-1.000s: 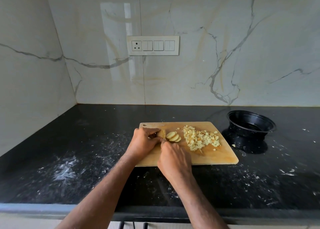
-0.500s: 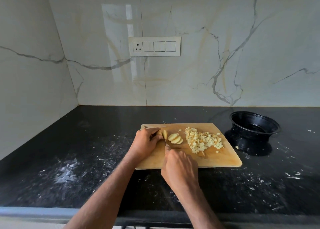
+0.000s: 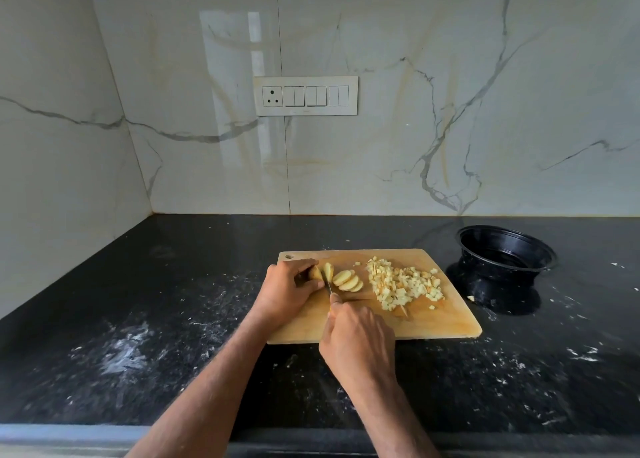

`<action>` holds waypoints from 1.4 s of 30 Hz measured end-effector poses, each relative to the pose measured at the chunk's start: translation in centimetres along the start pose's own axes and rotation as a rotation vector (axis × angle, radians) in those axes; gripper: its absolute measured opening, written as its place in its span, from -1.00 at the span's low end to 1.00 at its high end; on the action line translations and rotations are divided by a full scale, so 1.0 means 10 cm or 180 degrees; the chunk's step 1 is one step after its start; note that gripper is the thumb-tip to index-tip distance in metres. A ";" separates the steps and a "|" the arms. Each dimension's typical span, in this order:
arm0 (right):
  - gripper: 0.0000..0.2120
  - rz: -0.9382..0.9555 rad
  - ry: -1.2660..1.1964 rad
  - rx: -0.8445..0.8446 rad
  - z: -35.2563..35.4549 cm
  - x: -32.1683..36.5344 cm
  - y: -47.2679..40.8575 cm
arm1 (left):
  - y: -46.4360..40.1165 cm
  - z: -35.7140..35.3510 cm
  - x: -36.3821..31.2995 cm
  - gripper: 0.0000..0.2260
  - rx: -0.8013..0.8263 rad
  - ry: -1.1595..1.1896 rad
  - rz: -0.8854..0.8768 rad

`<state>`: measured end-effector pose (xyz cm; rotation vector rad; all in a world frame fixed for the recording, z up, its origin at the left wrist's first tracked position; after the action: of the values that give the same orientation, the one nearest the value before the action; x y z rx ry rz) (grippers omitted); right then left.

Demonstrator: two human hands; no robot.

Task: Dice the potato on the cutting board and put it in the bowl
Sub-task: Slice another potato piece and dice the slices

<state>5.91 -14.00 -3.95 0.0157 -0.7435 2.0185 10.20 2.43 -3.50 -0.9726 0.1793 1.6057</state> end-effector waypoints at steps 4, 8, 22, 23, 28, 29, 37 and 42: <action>-0.70 0.0098 0.0022 -0.0011 0.01 0.03 -0.02 | 0.01 -0.01 -0.02 -0.63 0.0025 0.0005 0.0026; -0.73 0.0071 0.0095 0.0041 -0.01 0.05 -0.04 | 0.03 -0.01 -0.05 -0.67 -0.0015 0.0004 -0.0080; -0.75 -0.0030 0.0028 0.0038 -0.03 -0.01 -0.03 | 0.01 0.01 -0.05 -0.74 -0.0043 -0.0023 -0.0052; -0.74 -0.0014 0.0060 0.0024 -0.03 -0.01 -0.03 | 0.02 0.01 -0.06 -0.68 -0.0023 -0.0011 -0.0042; -0.75 0.0031 0.0211 -0.0048 -0.04 0.01 -0.04 | 0.01 0.01 -0.04 -0.61 0.0091 0.0068 0.0037; -0.75 0.0033 0.0227 -0.0051 -0.05 0.01 -0.04 | 0.01 0.00 -0.04 -0.62 0.0127 0.0103 0.0027; -0.75 0.0011 0.0140 -0.0042 -0.05 0.03 -0.05 | -0.02 0.00 -0.06 -0.75 0.0131 -0.0184 -0.0101; -0.74 -0.0078 0.0170 0.0020 -0.05 0.03 -0.10 | 0.03 0.02 -0.10 -0.91 0.0082 -0.0219 -0.0240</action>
<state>6.71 -13.20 -3.75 -0.0255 -0.7001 1.9904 9.81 1.70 -2.84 -0.8931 0.1144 1.5617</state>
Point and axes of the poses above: each hand's wrist, its own y-axis away from the middle knuckle, its own z-axis out of the back of the hand, x = y × z, the point moved 3 cm from there along -y, towards the middle knuckle, and after that the axes turned 8 degrees about z, right-handed, at the moved point
